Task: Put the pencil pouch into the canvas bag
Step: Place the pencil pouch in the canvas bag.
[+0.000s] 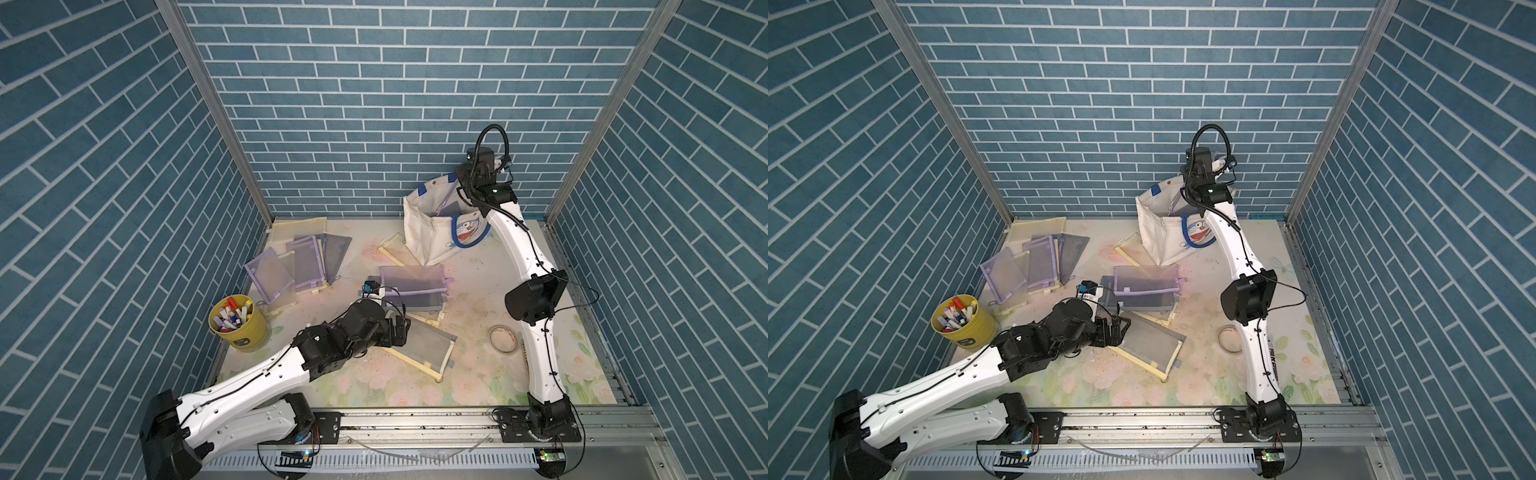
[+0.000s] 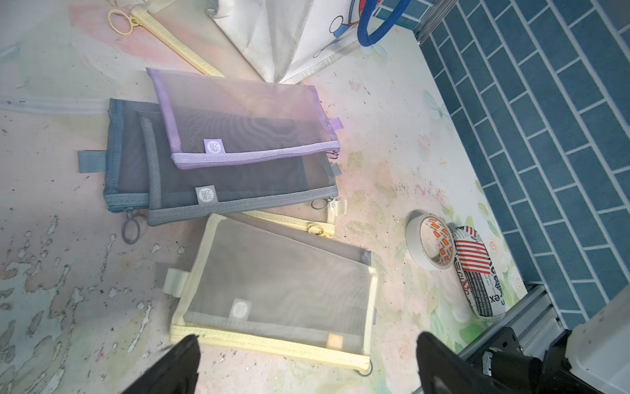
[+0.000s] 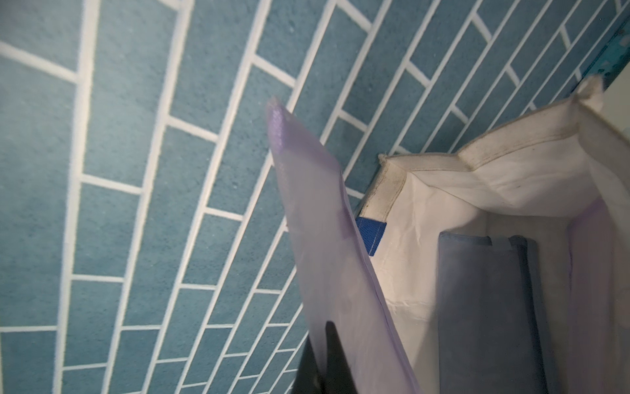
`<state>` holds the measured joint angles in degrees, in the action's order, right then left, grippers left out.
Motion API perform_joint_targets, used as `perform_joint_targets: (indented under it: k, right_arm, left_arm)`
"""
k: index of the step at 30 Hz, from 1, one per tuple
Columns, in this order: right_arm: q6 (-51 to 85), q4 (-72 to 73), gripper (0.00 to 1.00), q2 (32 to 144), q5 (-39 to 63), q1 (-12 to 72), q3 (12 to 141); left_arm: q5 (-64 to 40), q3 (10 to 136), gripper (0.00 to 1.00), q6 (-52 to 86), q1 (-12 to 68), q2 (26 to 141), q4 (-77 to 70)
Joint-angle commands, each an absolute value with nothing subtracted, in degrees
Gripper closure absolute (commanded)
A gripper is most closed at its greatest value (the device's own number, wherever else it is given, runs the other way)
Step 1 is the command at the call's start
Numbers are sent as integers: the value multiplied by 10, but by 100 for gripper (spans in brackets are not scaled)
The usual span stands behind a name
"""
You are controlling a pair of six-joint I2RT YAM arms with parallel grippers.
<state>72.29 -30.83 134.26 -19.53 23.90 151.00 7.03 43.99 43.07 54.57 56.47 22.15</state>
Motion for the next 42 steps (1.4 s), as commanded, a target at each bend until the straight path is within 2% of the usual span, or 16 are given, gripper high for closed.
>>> perform_joint_targets:
  k: [1,11,17,19,23,24,29,33,38,42]
  right_arm:
    - [763,-308,100,1349,-218,247,1489]
    - [768,-339,98,1341,-208,248,1449]
    - [772,-341,75,1319,-185,245,1410]
    - [770,-343,58,1313,-178,245,1412]
    - [761,-348,37,1302,-169,243,1414]
    - [752,-348,35,1299,-164,243,1416]
    - [633,-388,33,1290,-112,243,1473]
    - [472,-457,32,1241,-38,245,1468]
    - [299,-522,33,1124,37,261,1321]
    - [247,-489,34,995,141,271,1100]
  left_arm:
    - [89,433,0,427,548,559,232]
    - [102,428,1,421,547,570,212]
    - [111,421,1,424,546,566,204]
    - [112,415,1,425,545,564,199]
    - [112,415,1,425,543,567,193]
    - [112,416,1,424,542,569,193]
    - [107,411,1,440,542,572,212]
    - [88,375,1,477,542,561,207]
    - [50,353,1,503,542,572,198]
    - [8,345,1,528,542,606,191]
